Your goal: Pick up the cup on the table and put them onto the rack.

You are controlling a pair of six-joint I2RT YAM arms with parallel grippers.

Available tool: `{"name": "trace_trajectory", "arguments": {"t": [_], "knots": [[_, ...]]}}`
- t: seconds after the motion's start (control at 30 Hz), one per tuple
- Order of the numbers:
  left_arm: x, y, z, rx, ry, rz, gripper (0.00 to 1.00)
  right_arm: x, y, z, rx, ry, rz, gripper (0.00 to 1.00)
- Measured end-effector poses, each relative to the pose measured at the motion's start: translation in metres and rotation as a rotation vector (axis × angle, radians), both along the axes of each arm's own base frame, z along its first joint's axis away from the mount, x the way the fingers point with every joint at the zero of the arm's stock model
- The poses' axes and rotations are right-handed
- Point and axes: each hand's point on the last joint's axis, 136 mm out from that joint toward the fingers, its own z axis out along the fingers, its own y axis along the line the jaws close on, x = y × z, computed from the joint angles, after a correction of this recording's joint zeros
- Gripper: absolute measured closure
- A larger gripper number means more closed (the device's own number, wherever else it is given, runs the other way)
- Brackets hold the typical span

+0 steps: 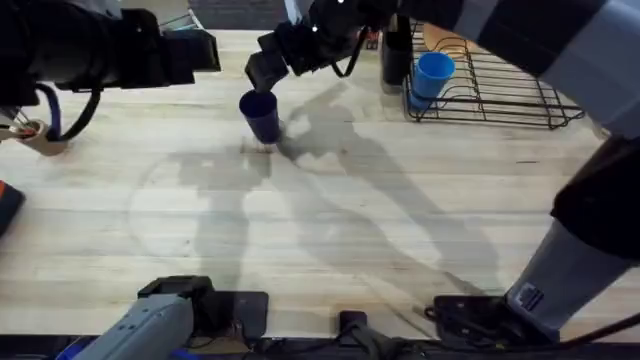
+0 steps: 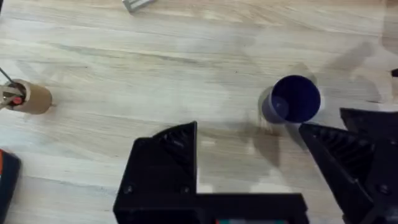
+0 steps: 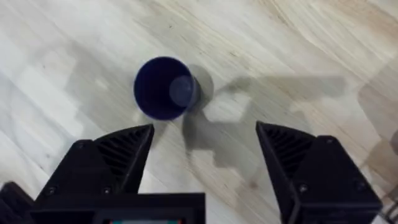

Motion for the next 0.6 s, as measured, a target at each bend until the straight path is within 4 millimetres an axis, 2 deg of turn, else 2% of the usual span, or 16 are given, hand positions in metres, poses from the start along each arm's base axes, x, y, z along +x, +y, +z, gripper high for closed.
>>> {"name": "trace_trajectory", "arguments": {"t": [0.4,0.6], "knots": [[0.000,0.000,0.000,0.000,0.000,0.000,0.008,0.016,0.013,-0.022,0.038,0.024,-0.063,0.006],[0.000,0.000,0.000,0.000,0.000,0.000,0.007,0.024,0.020,-0.046,0.031,0.042,-0.072,0.006]]}}
